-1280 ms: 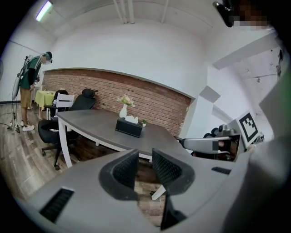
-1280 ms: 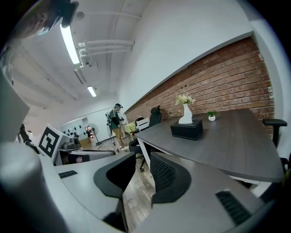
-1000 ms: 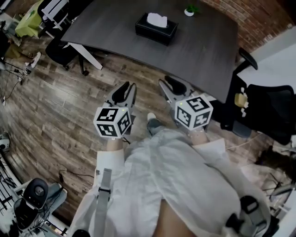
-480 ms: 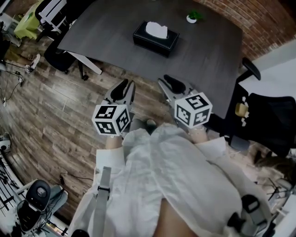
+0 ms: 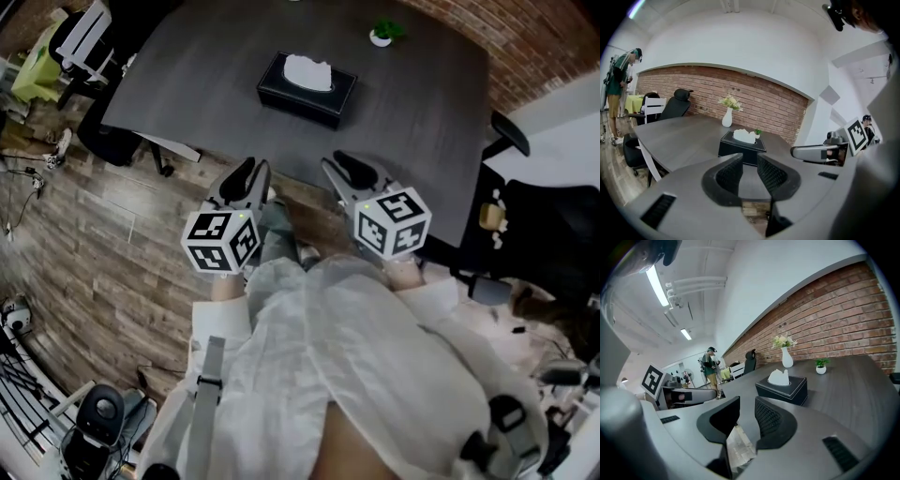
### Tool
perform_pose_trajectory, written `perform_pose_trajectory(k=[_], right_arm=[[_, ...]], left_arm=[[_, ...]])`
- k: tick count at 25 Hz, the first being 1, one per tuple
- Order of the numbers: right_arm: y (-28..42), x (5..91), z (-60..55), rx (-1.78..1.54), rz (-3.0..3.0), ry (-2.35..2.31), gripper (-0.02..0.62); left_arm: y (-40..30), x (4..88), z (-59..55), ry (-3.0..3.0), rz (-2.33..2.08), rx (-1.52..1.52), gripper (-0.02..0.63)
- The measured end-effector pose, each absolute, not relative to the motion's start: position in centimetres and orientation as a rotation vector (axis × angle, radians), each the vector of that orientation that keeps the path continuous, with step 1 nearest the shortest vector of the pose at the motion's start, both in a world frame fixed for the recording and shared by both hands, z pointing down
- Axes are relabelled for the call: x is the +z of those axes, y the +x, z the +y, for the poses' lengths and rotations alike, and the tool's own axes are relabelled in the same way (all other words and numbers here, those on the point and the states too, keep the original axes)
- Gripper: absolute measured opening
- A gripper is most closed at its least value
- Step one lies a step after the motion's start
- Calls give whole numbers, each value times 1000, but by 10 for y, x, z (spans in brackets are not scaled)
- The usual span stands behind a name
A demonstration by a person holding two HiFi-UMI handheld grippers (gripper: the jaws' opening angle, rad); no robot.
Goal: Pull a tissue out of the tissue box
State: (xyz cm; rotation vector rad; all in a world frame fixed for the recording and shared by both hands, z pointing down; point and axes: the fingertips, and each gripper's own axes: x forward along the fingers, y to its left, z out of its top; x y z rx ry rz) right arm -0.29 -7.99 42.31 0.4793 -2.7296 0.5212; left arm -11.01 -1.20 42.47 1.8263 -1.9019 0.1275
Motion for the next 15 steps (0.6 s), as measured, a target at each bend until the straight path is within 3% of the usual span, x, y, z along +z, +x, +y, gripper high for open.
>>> perform_pose_trajectory(k=[15], right_arm=[[-99,400,-174,514,-2690,860,95]], left_arm=[[-200,401,-142,2180,-1576,193,84]])
